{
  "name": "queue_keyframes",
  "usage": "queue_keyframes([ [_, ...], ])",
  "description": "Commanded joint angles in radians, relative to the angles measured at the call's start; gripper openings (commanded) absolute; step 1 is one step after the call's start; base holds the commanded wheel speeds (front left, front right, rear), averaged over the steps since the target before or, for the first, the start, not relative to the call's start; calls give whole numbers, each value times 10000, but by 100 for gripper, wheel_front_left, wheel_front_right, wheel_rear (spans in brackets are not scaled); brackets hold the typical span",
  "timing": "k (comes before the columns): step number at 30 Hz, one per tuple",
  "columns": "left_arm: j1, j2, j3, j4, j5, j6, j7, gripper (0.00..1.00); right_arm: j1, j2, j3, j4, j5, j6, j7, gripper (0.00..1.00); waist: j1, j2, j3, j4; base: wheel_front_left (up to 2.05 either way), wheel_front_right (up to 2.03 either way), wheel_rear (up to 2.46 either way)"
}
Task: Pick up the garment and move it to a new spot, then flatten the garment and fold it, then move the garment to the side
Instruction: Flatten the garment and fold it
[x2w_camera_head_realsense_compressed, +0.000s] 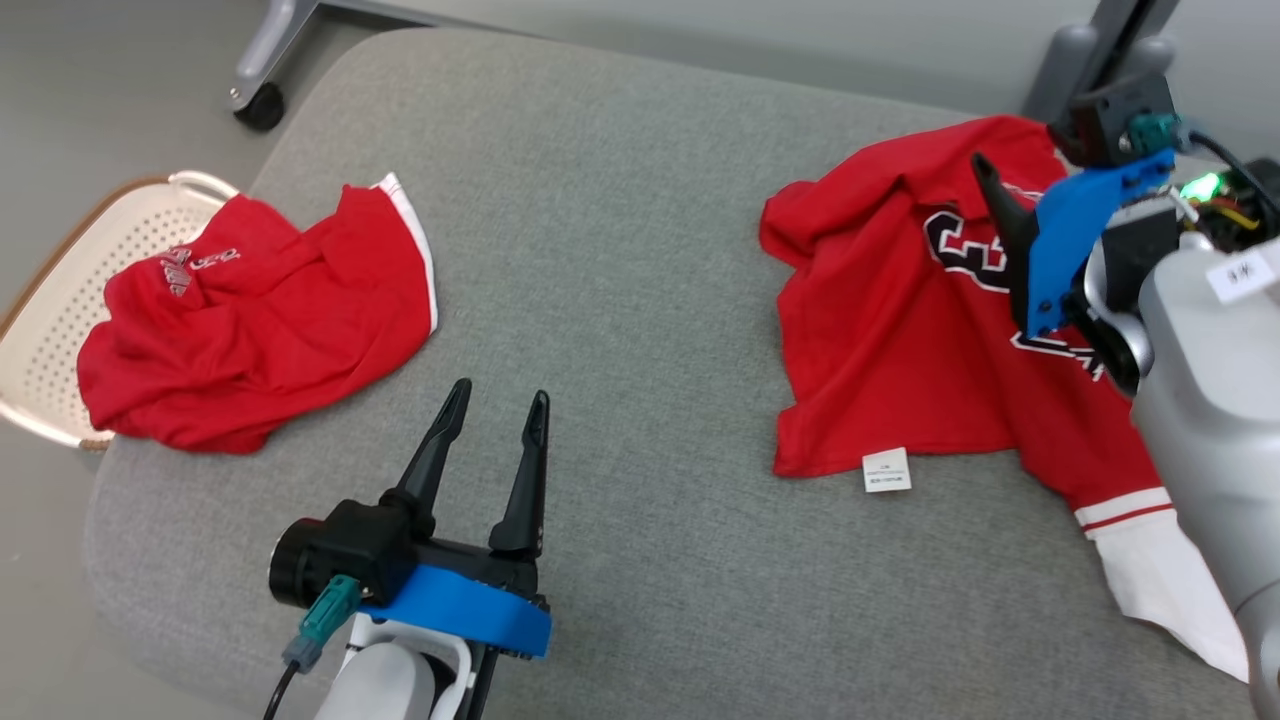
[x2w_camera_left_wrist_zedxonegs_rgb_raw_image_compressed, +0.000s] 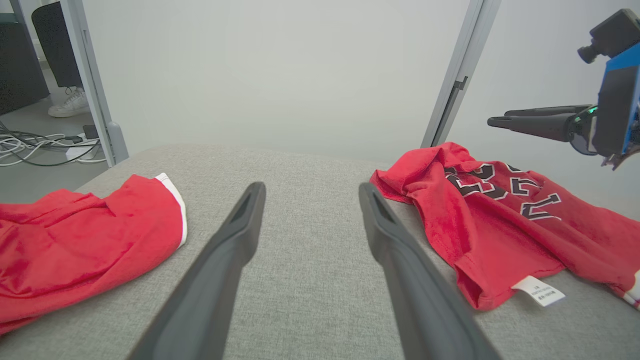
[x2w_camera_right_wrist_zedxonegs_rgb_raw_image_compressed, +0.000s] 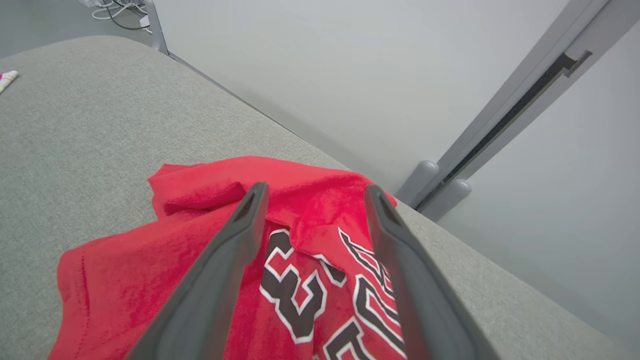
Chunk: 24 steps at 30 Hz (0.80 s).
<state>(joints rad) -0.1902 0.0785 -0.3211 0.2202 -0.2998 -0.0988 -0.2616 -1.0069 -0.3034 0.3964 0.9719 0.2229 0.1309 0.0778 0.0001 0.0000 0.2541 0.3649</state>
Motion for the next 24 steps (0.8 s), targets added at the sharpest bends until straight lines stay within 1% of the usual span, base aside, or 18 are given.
queue_keyframes([
  [1,66,55,72,24,24,-10,-47,100,286,50,-60,-85,120,-2,-169,100,-1,0,-267,-250,0,0,0],
  [4,268,152,182,106,63,47,-47,100,913,74,-398,-477,674,-2,-998,100,-1,0,-664,-616,0,0,0],
  [8,604,356,426,130,53,146,-47,100,2247,203,-1013,-1295,1196,-2,-2051,100,-1,0,-1186,-1186,0,0,0],
  [13,1001,617,712,-16,-16,348,-47,100,4181,313,-2069,-2796,1149,-2,-2787,100,-1,0,-1635,-1842,0,0,0],
  [18,1320,908,939,-196,-55,513,2,100,6204,913,-3408,-4856,678,-1,-2901,100,-1,0,-1900,-2404,0,0,0],
  [21,1504,1035,1017,-247,-79,585,80,100,7357,1482,-3893,-6123,258,-1,-2566,100,-1,0,-2088,-2675,0,0,0],
  [24,1634,1132,1040,-302,-95,639,149,100,8319,1866,-4125,-7181,17,-1,-2169,100,-1,0,-2207,-2857,0,0,0],
])
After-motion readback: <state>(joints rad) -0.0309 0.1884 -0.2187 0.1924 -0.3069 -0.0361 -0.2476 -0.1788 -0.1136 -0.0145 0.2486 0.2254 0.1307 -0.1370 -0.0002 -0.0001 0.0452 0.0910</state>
